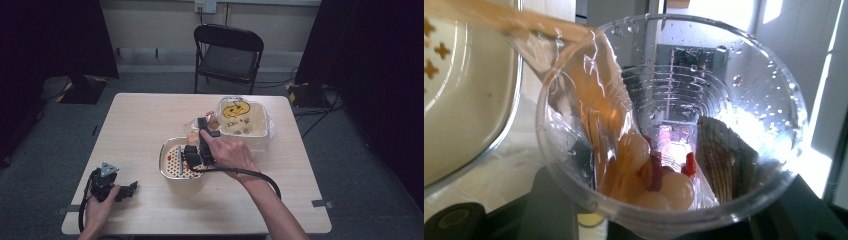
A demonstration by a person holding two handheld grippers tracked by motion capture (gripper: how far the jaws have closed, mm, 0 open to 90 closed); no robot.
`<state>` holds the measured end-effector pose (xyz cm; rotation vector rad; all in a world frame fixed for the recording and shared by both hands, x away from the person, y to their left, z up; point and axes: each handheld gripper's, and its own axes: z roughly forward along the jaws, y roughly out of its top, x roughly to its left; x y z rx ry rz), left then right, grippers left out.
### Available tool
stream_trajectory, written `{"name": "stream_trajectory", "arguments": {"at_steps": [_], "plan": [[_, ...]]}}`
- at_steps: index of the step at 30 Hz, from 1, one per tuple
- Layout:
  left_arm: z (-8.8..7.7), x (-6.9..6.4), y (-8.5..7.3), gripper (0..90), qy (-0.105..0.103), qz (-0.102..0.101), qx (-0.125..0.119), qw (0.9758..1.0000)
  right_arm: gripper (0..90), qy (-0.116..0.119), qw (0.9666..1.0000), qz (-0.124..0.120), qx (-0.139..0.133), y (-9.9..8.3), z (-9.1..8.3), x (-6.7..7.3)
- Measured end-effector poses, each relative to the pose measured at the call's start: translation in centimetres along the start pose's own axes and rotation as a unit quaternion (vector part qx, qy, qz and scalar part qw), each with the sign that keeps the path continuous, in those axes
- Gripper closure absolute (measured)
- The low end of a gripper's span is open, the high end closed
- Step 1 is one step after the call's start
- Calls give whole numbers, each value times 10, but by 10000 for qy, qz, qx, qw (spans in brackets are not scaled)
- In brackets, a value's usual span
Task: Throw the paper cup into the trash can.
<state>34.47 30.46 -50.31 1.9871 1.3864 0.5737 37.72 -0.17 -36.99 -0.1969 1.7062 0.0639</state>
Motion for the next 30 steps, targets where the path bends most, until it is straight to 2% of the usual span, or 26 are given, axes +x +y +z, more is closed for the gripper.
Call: {"name": "stream_trajectory", "arguments": {"at_steps": [3,6,7,8,9,13,14,18,21,22,24,30], "plan": [[0,0,0,0,-2,2,2,10000,492,-210,9983,-546,64,2,0,2],[0,0,0,0,0,0,1,10000,497,-360,9951,-909,123,2,0,4],[0,0,0,0,0,1,1,10000,497,-360,9951,-909,123,2,0,4],[0,0,0,0,-1,0,0,10000,501,-435,9923,-1150,148,2,-1,5],[0,0,0,0,-1,0,0,10000,501,-435,9923,-1150,148,2,-1,5],[0,0,0,0,0,-1,0,10000,503,-503,9881,-1439,201,4,-3,9],[0,0,0,0,0,-1,0,10000,503,-503,9881,-1439,201,4,-3,9],[0,0,0,0,-1,1,0,10000,504,-651,9798,-1875,247,5,-2,12],[0,0,0,0,-1,2,2,10000,504,-691,9790,-1895,291,4,-3,11],[0,0,0,0,-1,0,0,10000,504,-738,9772,-1967,316,4,-3,11],[0,0,0,0,-1,1,3,10000,504,-794,9715,-2209,342,2,-4,10],[0,0,0,0,-1,2,2,10000,506,-833,9710,-2221,314,1,-5,4]]}}
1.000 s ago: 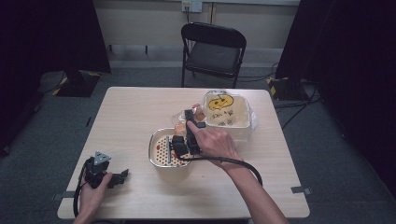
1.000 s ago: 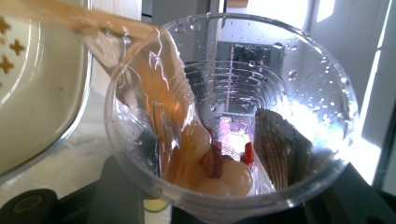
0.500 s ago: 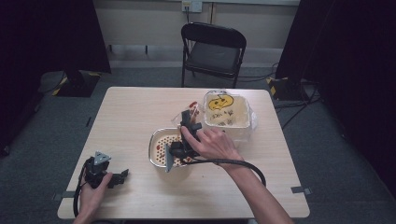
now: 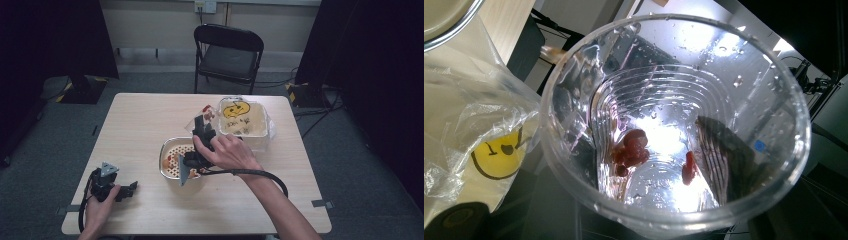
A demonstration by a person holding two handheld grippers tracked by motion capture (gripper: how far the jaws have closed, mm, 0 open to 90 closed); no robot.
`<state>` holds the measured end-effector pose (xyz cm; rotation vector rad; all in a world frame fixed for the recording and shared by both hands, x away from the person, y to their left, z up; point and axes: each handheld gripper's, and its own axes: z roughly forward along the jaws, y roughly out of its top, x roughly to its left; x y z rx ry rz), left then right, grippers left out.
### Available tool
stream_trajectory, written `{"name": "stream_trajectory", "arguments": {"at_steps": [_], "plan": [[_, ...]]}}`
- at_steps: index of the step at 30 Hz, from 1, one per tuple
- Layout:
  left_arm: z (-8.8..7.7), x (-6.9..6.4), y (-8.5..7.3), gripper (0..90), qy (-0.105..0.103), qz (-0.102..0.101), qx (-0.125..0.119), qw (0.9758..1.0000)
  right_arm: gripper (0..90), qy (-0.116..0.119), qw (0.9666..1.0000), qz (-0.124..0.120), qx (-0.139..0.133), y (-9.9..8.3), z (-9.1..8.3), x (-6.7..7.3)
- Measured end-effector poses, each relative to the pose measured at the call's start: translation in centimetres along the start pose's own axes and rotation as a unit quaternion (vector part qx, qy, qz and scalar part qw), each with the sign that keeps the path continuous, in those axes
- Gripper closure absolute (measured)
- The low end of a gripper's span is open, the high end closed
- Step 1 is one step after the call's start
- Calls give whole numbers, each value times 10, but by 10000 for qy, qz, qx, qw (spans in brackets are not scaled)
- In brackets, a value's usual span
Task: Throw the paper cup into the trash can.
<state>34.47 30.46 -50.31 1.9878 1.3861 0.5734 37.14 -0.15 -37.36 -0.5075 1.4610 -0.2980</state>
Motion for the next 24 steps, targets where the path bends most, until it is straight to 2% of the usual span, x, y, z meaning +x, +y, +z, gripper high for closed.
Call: {"name": "stream_trajectory", "arguments": {"at_steps": [5,7,9,11,12,13,15,17,18,19,20,21,23,24], "plan": [[0,0,0,0,0,-1,-1,10000,507,53,9997,229,60,-1,-1,-2],[0,0,0,0,1,-1,0,10000,508,11,9998,221,26,0,-1,-2],[0,0,0,0,4,3,0,10000,508,70,9995,304,-49,0,-1,-3],[0,0,0,0,0,1,-1,10000,508,162,9980,613,-32,-1,-2,-5],[0,0,0,0,4,3,0,10000,507,316,9952,920,-87,-3,-1,-8],[0,0,0,0,-1,1,-2,10000,507,466,9908,1256,-208,-5,0,-12],[0,0,0,0,-1,0,-2,10000,508,667,9814,1775,-291,-9,1,-16],[0,0,0,0,3,5,-1,10000,508,900,9680,2319,-323,-14,3,-20],[0,0,0,0,3,6,-1,10000,507,1146,9487,2915,-421,-21,6,-24],[0,0,0,0,2,6,0,10000,507,1146,9487,2915,-421,-21,6,-24],[0,0,0,0,-1,7,0,10000,507,1209,9415,3112,-460,-23,7,-25],[0,0,0,0,-6,4,-3,10000,507,1291,9312,3370,-520,-27,8,-26],[0,0,0,0,-2,8,0,10000,507,1569,9029,3953,-624,-33,11,-28],[0,0,0,0,-2,7,-1,10000,507,1635,8928,4142,-679,-35,12,-28]]}}
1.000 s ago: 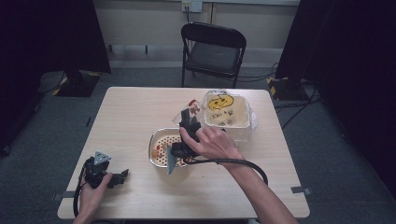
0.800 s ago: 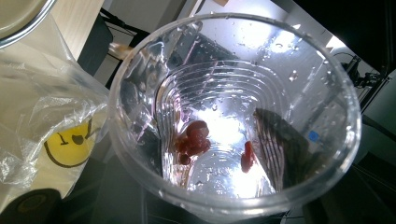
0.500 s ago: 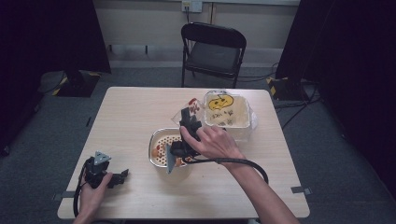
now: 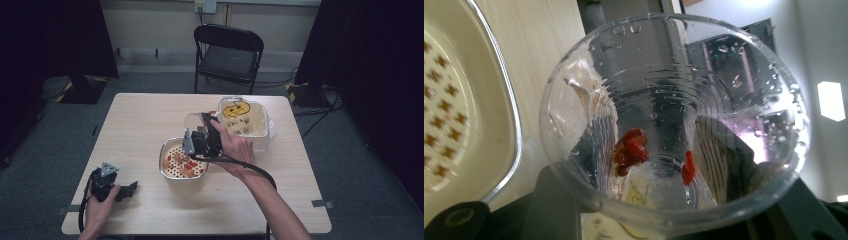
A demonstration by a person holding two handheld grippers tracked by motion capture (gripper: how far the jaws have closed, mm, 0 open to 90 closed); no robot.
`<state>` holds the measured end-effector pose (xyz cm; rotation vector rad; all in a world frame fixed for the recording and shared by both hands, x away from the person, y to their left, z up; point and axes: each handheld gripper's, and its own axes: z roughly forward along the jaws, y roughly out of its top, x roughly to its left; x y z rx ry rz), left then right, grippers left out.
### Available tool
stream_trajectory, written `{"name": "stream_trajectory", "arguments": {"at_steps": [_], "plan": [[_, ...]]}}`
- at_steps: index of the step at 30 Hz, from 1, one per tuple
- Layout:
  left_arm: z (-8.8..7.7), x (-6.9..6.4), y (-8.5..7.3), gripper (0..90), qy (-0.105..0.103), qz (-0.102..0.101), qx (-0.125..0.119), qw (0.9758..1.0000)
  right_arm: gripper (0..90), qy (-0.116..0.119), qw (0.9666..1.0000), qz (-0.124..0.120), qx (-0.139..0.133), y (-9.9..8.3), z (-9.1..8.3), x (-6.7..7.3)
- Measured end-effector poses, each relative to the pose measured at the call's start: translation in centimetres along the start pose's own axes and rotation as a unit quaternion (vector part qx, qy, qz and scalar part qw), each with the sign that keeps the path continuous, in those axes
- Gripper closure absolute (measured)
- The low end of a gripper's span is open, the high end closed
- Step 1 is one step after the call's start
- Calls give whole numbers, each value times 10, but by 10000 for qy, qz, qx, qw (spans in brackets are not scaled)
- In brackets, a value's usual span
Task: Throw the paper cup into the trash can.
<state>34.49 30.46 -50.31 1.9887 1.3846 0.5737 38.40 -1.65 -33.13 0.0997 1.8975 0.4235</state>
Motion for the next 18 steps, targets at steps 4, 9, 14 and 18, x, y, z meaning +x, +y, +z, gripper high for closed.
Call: {"name": "stream_trajectory", "arguments": {"at_steps": [4,9,14,18], "plan": [[0,0,0,0,0,0,-1,10000,506,460,9930,1064,-203,-6,0,-11],[0,0,0,0,-1,0,0,10000,506,1201,9628,2369,-498,-19,4,-25],[0,0,0,0,0,3,2,10000,508,1698,9294,3181,-784,-30,8,-31],[0,0,0,0,-1,2,3,10000,510,1873,8999,3774,-1121,-36,9,-37]]}}
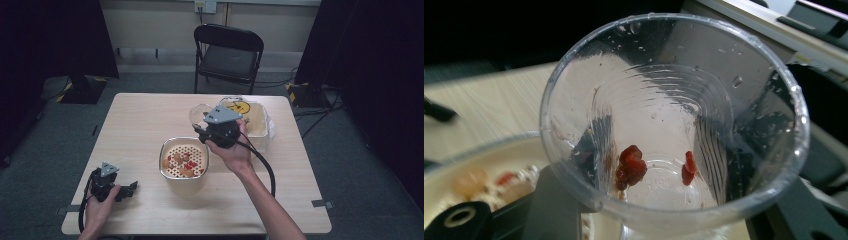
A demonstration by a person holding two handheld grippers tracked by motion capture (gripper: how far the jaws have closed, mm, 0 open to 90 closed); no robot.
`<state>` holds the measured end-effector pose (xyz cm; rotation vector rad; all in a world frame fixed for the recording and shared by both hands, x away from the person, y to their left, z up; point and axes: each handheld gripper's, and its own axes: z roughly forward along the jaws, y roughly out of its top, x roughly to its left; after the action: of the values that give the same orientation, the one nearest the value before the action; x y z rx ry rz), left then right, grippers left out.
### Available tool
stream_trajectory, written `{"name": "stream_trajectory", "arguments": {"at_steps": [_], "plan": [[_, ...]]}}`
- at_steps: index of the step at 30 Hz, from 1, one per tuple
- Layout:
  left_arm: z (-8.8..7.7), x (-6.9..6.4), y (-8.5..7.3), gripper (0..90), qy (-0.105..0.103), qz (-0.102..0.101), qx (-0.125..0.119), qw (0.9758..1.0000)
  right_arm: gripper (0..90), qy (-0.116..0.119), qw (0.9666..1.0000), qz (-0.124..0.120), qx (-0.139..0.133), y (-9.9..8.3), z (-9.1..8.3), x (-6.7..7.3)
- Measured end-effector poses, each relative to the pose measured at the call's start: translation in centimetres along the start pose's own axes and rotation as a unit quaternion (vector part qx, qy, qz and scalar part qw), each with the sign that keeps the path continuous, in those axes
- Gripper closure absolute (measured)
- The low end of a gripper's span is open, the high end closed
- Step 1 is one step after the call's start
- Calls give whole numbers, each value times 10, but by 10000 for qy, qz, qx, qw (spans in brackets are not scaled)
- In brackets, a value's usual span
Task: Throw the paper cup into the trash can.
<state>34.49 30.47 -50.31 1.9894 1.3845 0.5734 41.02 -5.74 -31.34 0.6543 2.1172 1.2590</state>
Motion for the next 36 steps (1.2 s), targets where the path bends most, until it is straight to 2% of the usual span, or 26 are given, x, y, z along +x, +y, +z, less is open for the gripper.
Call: {"name": "stream_trajectory", "arguments": {"at_steps": [1,2,3,5,6,7,10,13,14,18,21,22,25,31,33,36], "plan": [[0,0,0,0,0,-2,-1,10000,510,44,9998,148,-99,0,-1,-2],[0,0,0,0,1,-1,-1,10000,511,135,9988,405,-256,1,-2,-7],[0,0,0,0,2,1,0,10000,511,135,9988,405,-256,1,-2,-7],[0,0,0,0,2,1,1,10000,512,95,9977,557,-372,0,-3,-13],[0,0,0,0,-4,-3,-2,10000,513,92,9958,756,-517,0,-4,-20],[0,0,0,0,0,0,0,10000,513,92,9958,756,-517,0,-4,-20],[0,0,0,0,1,0,0,10000,514,55,9924,1028,-680,-1,-6,-31],[0,0,0,0,2,2,0,10000,514,-56,9900,1194,-756,-2,-9,-44],[0,0,0,0,-4,-4,-4,10000,514,-168,9899,1196,-741,-3,-10,-47],[0,0,0,0,0,-1,-1,10000,515,-352,9883,1317,-686,-6,-14,-64],[0,0,0,0,1,-2,-2,10000,515,-469,9843,1588,-609,-11,-16,-82],[0,0,0,0,0,-2,-2,10000,515,-469,9843,1588,-609,-11,-16,-82],[0,0,0,0,-5,2,-3,10000,512,-666,9814,1732,-489,-15,-16,-98],[0,0,0,0,-17,2,0,10000,501,-819,9804,1773,-241,-19,-13,-111],[0,0,0,0,-17,4,0,10000,492,-917,9782,1858,-131,-24,-11,-118],[0,0,0,0,-13,8,-1,10000,481,-940,9770,1913,-76,-27,-9,-122]]}}
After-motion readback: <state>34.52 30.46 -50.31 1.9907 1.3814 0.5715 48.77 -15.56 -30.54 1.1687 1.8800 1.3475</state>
